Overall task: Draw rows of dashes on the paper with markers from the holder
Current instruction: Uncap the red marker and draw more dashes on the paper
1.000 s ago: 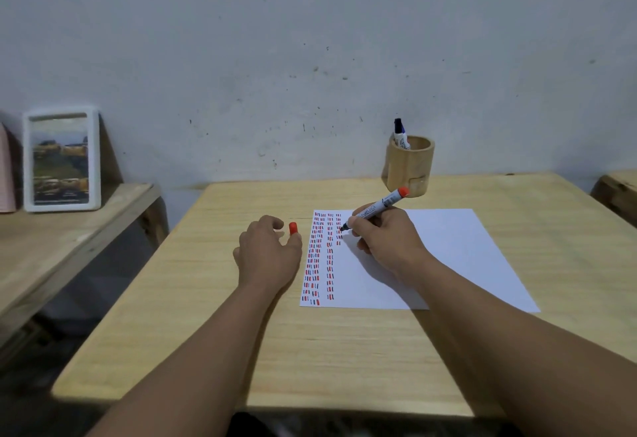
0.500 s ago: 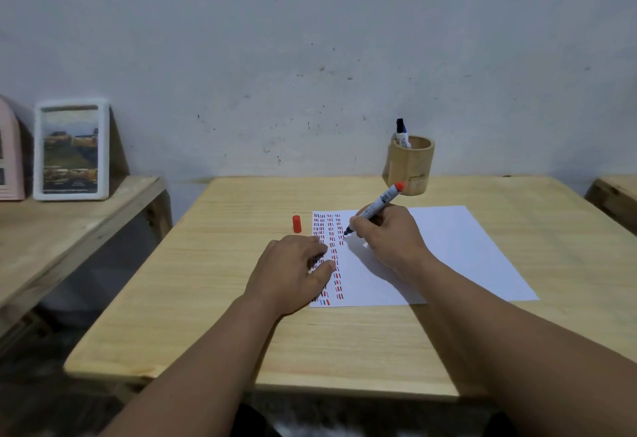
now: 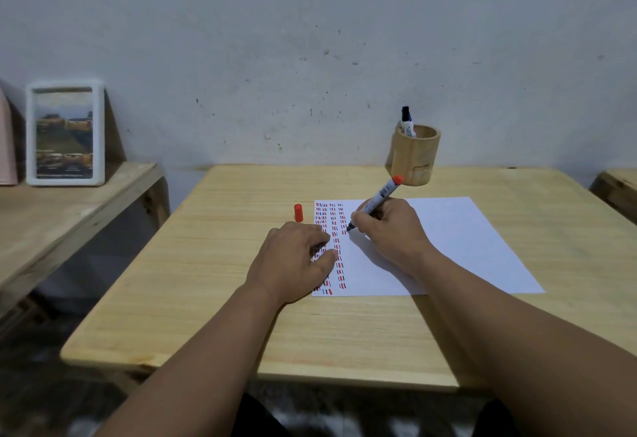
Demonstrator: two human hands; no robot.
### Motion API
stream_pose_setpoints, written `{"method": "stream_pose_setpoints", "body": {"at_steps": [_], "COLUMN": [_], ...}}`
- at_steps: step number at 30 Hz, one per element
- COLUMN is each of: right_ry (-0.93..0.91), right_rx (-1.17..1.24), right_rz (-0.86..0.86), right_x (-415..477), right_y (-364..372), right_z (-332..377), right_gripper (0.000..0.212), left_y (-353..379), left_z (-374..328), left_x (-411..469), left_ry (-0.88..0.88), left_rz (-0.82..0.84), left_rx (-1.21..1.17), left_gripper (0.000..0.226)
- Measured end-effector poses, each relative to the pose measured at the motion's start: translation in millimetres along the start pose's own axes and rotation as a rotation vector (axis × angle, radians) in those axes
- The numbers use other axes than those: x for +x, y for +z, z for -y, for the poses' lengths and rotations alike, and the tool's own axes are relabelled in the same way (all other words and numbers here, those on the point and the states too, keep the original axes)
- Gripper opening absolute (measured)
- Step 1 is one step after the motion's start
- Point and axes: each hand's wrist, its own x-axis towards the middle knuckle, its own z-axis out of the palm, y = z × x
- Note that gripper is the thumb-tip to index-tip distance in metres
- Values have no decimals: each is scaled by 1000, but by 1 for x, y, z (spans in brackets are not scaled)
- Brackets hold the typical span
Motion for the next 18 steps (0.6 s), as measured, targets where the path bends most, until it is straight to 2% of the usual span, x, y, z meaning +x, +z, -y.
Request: {"method": "stream_pose_setpoints", "body": {"at_steps": [18], "right_ry": [20], "right_rx": [2], "right_rz": [26], "right_x": [1], "right_y": [-1], "right_z": [-1], "right_gripper": [19], "left_y": [-4], "left_z": [-5], "left_x": [-2], "left_ry": [-35], "left_rz": [3], "left_rx": [-36], "left_gripper": [40]}}
